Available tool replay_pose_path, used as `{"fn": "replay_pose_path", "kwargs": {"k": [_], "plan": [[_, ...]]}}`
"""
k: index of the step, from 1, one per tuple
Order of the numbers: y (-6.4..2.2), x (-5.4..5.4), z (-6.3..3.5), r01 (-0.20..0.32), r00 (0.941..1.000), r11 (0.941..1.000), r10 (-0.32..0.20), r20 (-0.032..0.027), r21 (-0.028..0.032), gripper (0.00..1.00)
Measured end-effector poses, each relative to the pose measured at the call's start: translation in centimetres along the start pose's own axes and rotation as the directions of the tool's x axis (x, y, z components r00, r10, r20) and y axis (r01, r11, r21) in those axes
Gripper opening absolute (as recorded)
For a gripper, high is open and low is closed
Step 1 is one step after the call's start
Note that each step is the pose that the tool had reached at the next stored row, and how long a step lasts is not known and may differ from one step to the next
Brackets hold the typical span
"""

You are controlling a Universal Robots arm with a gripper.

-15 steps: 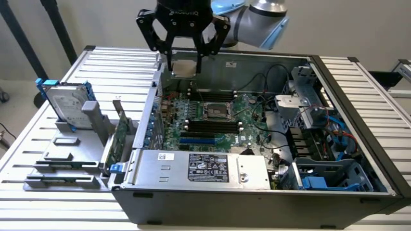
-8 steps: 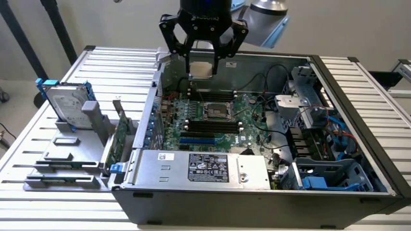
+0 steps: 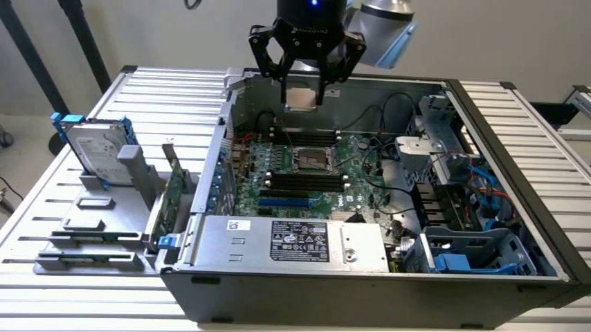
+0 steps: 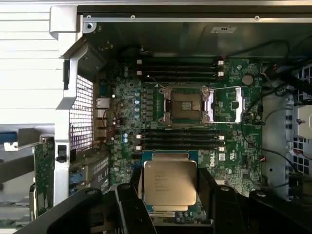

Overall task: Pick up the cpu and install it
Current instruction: 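Pick up the cpu and move it towards the insertion slot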

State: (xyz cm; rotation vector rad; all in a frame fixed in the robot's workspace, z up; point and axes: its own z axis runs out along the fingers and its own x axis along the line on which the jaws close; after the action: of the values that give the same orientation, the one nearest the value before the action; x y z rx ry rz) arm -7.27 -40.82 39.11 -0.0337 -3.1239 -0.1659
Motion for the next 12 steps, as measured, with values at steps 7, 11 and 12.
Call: {"fn": "replay_pose_path", "kwargs": {"k": [7,11,12], "plan": [[2.34,-0.8,1.51,0.0,1.0,1.0,0.0,-0.0001,0.0001,0.55],[3.53,-1.1,2.36,0.0,1.0,1.0,0.0,0.0,0.0,0.55],[3.86,-1.1,2.59,0.0,1.0,1.0,0.0,-0.0001,0.0,0.55]]}}
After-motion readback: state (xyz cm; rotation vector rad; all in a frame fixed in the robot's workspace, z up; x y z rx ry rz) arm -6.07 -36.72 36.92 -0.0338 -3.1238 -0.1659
